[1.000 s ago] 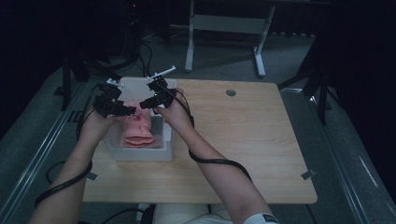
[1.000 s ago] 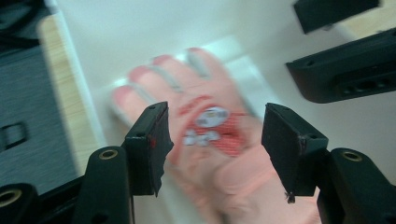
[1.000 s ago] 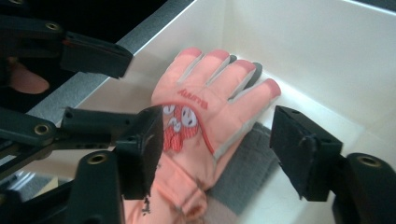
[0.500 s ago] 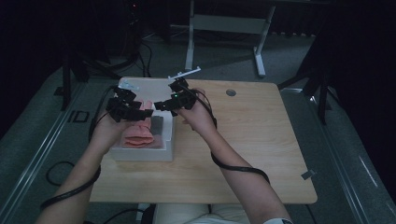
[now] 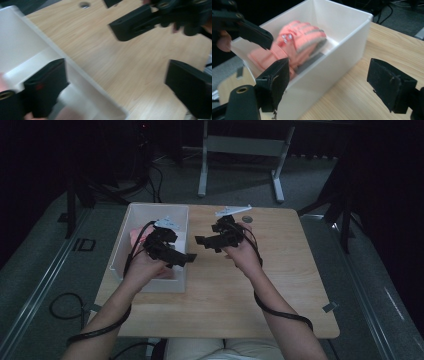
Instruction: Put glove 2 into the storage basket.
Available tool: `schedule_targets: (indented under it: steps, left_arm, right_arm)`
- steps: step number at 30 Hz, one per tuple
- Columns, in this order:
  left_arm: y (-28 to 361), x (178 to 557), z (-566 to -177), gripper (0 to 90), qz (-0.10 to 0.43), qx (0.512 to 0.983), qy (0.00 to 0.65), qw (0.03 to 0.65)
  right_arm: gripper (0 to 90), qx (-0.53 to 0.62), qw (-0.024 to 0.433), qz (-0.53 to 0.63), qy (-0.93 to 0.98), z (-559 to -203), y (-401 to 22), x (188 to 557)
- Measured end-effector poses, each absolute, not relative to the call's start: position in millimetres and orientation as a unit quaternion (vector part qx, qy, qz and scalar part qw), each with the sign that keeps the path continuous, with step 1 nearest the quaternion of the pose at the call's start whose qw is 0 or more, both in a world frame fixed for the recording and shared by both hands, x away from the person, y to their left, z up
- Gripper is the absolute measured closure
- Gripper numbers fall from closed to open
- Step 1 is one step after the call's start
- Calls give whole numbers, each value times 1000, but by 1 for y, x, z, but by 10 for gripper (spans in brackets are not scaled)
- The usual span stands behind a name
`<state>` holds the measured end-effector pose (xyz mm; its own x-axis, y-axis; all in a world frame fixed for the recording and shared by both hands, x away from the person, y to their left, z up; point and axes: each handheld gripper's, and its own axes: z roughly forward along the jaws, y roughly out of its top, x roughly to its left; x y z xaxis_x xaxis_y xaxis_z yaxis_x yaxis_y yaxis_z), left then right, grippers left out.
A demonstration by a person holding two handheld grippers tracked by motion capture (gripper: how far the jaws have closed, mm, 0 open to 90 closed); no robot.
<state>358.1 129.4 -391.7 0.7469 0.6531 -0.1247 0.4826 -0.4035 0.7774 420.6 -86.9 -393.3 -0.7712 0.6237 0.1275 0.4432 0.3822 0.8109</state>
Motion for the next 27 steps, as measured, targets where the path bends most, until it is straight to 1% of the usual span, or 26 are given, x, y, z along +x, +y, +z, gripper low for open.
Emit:
schedule_targets:
  steps: [5, 6, 7, 8, 9, 14, 15, 18, 19, 23, 27]
  left_arm:
    - [115, 353, -397, 10, 104, 829, 325, 443]
    - [110, 352, -398, 10, 92, 829, 319, 450]
    - [110, 352, -398, 10, 92, 829, 319, 450]
    - [104, 351, -400, 10, 76, 831, 313, 454]
    - [96, 346, -400, 10, 79, 835, 301, 453]
    - [81, 338, -405, 10, 66, 840, 280, 460]
    - [73, 334, -409, 11, 56, 844, 268, 462]
    - [66, 332, -412, 10, 45, 846, 260, 464]
    - [56, 327, -418, 10, 40, 853, 244, 459]
    - [45, 322, -424, 11, 39, 861, 227, 453]
    - [32, 316, -436, 11, 28, 870, 208, 447]
  right_arm:
    - [173, 317, 107, 446, 830, -404, -105, 420]
    - [173, 317, 107, 446, 830, -406, -108, 420]
    - [173, 317, 107, 446, 830, -406, -108, 420]
    - [173, 314, 109, 447, 830, -410, -114, 419]
    - [174, 310, 108, 447, 832, -418, -125, 416]
    - [174, 306, 112, 445, 834, -428, -137, 411]
    - [174, 309, 103, 449, 832, -433, -143, 410]
    - [177, 316, 105, 445, 831, -438, -150, 408]
    - [181, 320, 105, 440, 833, -443, -155, 407]
    - [181, 320, 104, 439, 833, -451, -161, 403]
    - [182, 310, 106, 428, 843, -466, -169, 398]
